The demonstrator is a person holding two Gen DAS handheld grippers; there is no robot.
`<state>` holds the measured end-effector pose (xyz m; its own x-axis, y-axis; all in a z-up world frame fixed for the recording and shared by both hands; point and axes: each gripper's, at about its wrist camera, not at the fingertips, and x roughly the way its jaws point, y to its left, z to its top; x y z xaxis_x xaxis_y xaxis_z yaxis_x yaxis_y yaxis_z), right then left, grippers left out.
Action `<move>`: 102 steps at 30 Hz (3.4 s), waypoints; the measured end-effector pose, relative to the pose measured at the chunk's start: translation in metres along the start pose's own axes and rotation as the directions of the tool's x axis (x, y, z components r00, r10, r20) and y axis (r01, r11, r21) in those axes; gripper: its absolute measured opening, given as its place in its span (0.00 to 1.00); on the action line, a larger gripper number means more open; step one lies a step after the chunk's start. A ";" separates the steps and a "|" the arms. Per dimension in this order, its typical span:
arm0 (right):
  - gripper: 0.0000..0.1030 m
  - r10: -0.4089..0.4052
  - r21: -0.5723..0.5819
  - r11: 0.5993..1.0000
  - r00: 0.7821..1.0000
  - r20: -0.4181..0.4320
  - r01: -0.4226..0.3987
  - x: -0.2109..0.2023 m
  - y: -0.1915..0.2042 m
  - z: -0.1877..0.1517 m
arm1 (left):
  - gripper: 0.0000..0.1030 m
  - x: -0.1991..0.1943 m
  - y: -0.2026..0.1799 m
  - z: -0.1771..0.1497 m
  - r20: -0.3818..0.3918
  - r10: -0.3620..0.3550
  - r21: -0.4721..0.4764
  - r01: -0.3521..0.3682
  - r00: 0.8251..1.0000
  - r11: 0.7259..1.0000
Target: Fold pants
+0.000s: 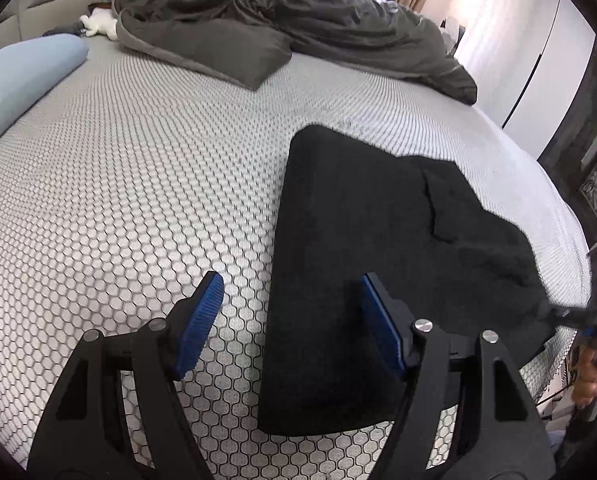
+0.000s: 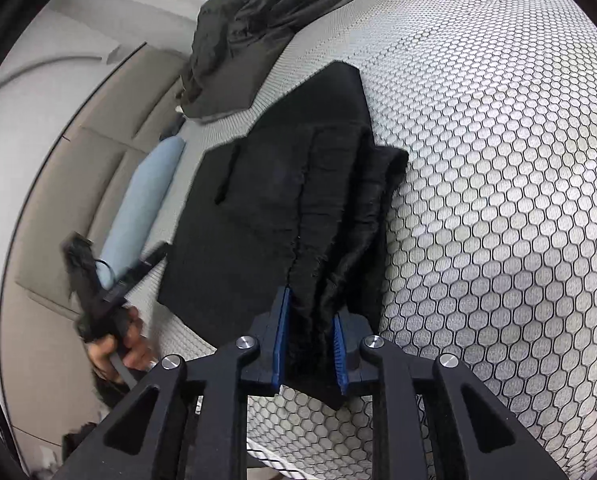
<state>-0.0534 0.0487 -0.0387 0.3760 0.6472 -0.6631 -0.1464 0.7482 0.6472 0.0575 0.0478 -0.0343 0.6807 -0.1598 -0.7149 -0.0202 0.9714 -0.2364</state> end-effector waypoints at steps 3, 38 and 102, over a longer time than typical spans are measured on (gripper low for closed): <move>0.50 -0.041 -0.053 0.998 0.995 0.096 0.046 -0.023 0.010 0.006 | 0.65 0.010 0.001 -0.002 -0.032 -0.007 0.000 0.007 0.999 1.000; 0.34 -0.339 -0.535 0.775 0.936 0.097 0.337 0.091 0.128 -0.014 | 0.53 0.013 -0.104 -0.054 -0.060 -0.112 0.436 0.127 0.992 0.891; 0.41 -0.562 -0.481 0.667 0.808 0.177 0.569 0.058 0.106 0.014 | 0.63 0.050 -0.044 0.037 -0.124 -0.034 0.249 0.064 0.992 0.966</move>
<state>-0.0340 0.1636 -0.0029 0.5477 0.0771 -0.8331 -0.3237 0.9377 -0.1260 0.1192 0.0039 -0.0356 0.5851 -0.2127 -0.7826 0.2062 0.9723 -0.1101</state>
